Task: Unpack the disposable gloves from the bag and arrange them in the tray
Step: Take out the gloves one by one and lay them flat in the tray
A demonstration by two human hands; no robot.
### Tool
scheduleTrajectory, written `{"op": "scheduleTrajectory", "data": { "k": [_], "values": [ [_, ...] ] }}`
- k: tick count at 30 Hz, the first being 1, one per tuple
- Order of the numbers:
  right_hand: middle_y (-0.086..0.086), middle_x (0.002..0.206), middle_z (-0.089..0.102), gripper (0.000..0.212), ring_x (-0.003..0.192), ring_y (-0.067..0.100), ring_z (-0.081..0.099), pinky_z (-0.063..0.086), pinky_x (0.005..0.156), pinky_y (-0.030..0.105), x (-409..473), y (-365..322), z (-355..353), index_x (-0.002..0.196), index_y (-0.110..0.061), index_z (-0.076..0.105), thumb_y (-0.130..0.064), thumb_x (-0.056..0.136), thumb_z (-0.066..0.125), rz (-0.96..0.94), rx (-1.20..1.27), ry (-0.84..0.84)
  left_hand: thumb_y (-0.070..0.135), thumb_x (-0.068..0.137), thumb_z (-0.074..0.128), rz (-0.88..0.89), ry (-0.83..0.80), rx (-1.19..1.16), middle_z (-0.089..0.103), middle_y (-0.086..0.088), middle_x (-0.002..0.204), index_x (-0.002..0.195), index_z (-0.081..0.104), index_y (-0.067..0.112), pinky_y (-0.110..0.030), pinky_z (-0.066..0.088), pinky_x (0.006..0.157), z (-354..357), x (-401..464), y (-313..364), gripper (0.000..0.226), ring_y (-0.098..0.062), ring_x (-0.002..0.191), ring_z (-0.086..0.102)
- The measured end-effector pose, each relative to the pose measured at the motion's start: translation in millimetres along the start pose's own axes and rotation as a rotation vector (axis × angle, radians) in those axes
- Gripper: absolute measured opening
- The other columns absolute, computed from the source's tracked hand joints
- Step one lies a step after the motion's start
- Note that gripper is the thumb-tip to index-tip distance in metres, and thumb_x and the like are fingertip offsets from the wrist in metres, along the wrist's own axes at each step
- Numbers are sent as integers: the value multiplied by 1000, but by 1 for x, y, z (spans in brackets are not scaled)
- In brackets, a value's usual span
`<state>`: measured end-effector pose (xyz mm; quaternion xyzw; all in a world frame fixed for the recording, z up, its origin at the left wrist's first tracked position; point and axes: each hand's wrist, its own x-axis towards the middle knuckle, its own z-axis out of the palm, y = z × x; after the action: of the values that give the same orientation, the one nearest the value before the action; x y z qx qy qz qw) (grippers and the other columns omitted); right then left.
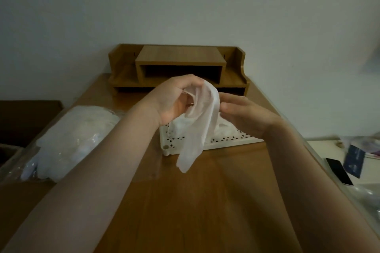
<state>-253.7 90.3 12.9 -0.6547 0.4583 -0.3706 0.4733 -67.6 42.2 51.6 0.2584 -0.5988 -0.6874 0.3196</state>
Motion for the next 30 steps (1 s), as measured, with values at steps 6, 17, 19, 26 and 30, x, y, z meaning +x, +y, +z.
{"op": "scheduleTrajectory", "data": {
  "k": [6, 17, 19, 26, 30],
  "values": [
    [11, 99, 69, 28, 90, 25, 68, 57, 79, 32, -3, 6, -8, 105, -3, 64, -22, 83, 65, 67, 138, 108, 18, 93, 51, 34, 71, 151, 60, -7, 85, 93, 63, 5, -29, 49, 73, 1, 13, 4, 18, -19, 81, 59],
    [5, 70, 66, 28, 61, 17, 67, 53, 54, 27, -10, 20, -82, 90, -9, 62, -36, 88, 54, 337, 270, 152, 19, 84, 65, -176, 158, 520, 72, -4, 97, 103, 66, 15, -26, 54, 68, -21, 33, -22, 19, -16, 84, 70],
    [5, 66, 65, 28, 58, 16, 66, 53, 53, 26, -5, 22, -92, 92, -7, 57, -35, 90, 53, 430, 269, 153, 13, 82, 66, -215, 101, 489, 71, -5, 100, 105, 65, 14, -27, 56, 70, -24, 38, -25, 23, -17, 88, 70],
    [3, 94, 73, 19, 87, 21, 70, 56, 81, 37, 15, 31, -111, 94, -16, 69, -33, 90, 60, 504, -99, 256, 22, 95, 53, -304, 110, 624, 71, 0, 77, 89, 68, 13, -20, 52, 59, -30, 65, -44, 18, -10, 67, 64],
    [3, 100, 69, 39, 94, 21, 63, 51, 93, 38, 46, 44, -111, 102, -13, 69, -46, 82, 67, 642, -458, 158, 24, 96, 51, -375, 147, 856, 66, -4, 78, 82, 65, 10, -22, 49, 59, -41, 79, -60, 24, -14, 67, 61]
  ]
}}
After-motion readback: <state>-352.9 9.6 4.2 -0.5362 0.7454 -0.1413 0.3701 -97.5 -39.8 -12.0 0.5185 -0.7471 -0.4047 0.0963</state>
